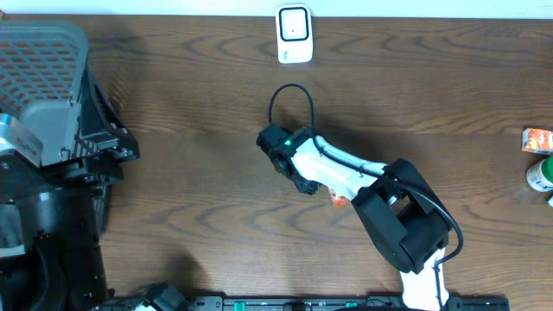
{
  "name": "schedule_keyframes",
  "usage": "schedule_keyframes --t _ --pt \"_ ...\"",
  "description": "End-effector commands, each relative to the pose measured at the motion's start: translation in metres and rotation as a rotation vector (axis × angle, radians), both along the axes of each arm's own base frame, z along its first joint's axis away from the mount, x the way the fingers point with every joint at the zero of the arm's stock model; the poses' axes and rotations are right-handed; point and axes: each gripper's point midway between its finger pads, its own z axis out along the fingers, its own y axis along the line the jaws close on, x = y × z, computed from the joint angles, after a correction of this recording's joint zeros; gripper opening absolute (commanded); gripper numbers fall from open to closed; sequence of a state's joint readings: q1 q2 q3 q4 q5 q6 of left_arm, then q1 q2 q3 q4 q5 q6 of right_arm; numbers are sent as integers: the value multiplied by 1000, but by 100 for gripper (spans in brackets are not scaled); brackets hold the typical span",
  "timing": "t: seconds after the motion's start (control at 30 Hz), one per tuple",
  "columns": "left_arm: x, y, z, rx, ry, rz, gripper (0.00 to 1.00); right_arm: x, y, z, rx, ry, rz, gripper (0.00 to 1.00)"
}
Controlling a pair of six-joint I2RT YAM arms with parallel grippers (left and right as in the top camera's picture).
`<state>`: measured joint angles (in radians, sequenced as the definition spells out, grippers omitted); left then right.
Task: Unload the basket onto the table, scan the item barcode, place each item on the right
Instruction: 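Lift the chocolate bar and carry it toward the white scanner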
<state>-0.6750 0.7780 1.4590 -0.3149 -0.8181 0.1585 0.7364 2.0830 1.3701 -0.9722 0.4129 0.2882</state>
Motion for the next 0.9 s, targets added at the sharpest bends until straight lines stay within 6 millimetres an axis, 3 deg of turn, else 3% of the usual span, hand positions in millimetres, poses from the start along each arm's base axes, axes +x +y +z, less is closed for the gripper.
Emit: schedule_keyframes --t 0.0,0.07,0.17,0.23,0.33,0.47,0.67,0.87 --pt "0 2 -1 11 4 11 98 -41 48 -6 301 318 67 1" --pt "0 2 -1 11 4 11 98 -58 80 18 523 466 134 1" --pt "0 2 -1 11 4 11 98 -79 121 73 947 686 216 1" --pt "0 2 -1 11 4 11 98 -80 130 102 1168 765 190 1" --pt "0 2 -1 11 4 11 98 -69 126 129 1419 802 142 1" --pt "0 2 -1 11 4 11 98 -56 118 148 1632 786 114 1" --pt "0 2 -1 11 4 11 98 -49 117 157 1834 755 135 1" --pt "0 2 0 11 4 11 98 -48 118 138 1837 752 142 1"
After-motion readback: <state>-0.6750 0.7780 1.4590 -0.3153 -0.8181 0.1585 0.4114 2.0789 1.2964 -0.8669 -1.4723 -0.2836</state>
